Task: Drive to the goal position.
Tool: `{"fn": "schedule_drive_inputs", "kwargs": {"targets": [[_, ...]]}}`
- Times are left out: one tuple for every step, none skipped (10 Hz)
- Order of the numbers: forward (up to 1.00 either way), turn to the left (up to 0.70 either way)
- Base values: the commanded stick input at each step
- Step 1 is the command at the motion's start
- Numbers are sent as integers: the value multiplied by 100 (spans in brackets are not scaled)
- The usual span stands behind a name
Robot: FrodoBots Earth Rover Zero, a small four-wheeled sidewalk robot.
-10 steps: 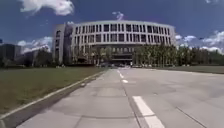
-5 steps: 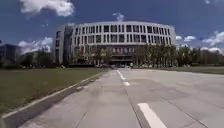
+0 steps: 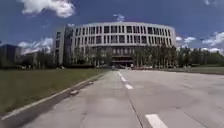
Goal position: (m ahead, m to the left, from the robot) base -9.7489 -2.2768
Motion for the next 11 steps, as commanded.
{"fn": "schedule_drive_inputs", "kwargs": {"targets": [[70,0],[70,0],[70,0],[70,0],[70,0],[70,0],[70,0],[70,0],[70,0],[70,0],[70,0]]}}
